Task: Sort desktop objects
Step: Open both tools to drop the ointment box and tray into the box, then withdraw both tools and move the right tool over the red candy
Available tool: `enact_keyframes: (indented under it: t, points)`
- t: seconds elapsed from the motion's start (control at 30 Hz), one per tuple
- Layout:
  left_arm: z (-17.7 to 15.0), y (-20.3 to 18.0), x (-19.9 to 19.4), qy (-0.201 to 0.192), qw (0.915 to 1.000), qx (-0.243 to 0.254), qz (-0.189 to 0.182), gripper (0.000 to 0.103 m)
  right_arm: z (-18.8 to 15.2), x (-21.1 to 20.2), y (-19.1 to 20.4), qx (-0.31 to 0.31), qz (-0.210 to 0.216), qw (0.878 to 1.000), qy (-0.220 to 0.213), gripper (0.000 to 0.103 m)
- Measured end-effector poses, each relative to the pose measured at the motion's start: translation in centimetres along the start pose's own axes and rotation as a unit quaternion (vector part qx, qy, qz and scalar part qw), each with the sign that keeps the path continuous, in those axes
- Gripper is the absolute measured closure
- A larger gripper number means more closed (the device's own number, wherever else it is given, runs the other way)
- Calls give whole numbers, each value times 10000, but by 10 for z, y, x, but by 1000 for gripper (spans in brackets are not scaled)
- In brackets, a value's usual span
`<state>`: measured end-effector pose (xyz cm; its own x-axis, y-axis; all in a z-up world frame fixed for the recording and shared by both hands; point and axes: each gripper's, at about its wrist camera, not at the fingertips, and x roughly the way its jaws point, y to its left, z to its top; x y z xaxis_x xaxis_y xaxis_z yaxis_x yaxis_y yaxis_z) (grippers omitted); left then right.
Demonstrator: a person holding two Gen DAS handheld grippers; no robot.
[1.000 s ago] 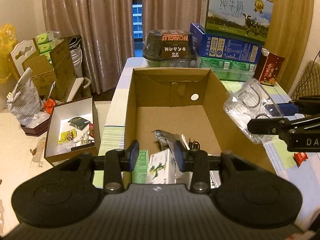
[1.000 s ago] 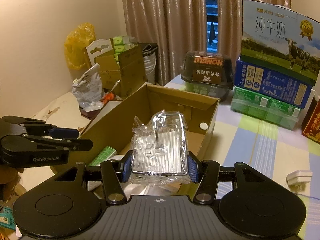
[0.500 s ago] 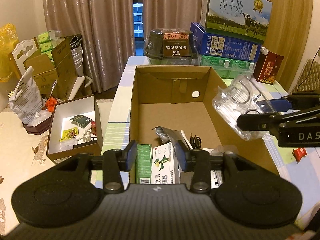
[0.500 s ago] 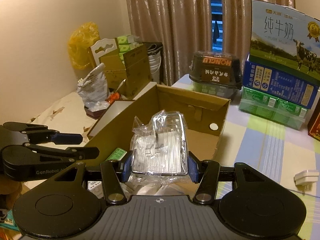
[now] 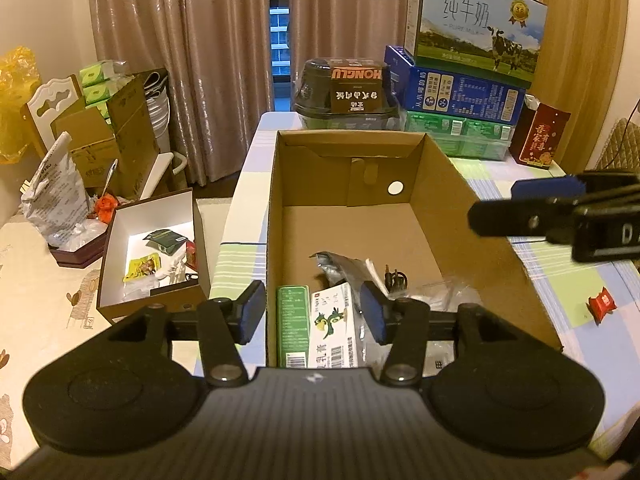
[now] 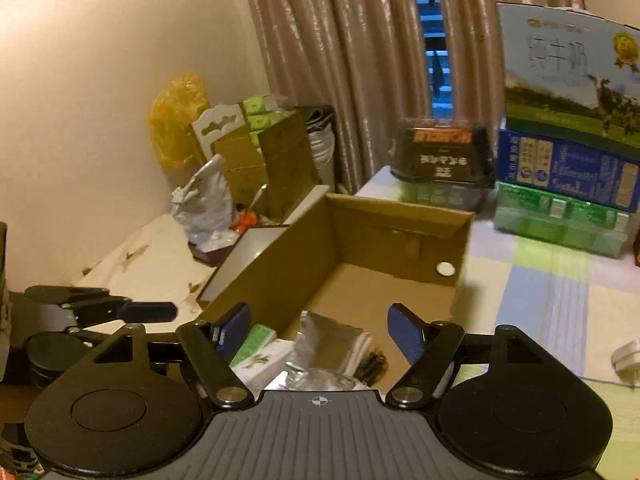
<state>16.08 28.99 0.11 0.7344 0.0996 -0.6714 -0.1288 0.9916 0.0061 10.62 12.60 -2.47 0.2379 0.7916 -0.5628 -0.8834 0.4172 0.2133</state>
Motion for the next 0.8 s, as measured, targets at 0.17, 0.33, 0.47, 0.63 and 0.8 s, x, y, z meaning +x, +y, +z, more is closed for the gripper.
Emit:
enact_keyframes:
  t: [0.17,0.33,0.47,0.63,0.8]
  points:
    - [-1,-5,-1,-10,10000,-3,-23,47,-5,-9,-19,251,-146,9996,15,30]
    - [-1,-13,-6,-73,9999,-14,-73,28,-17,-24,-35,402,-317,9987,49,29]
    - [-2,-20,-12,-125,9999,-22,-85,19,-26,-38,-44,463,-423,9980,77,27]
    - [-3,-28,-23,-269,9996,28,-3,6,-36,-57,-45,297,-597,9977,109,21]
    - [-5,-37,-35,-422,9991,18,33,1,-47,-77,-44,129,-731,9972,118,16]
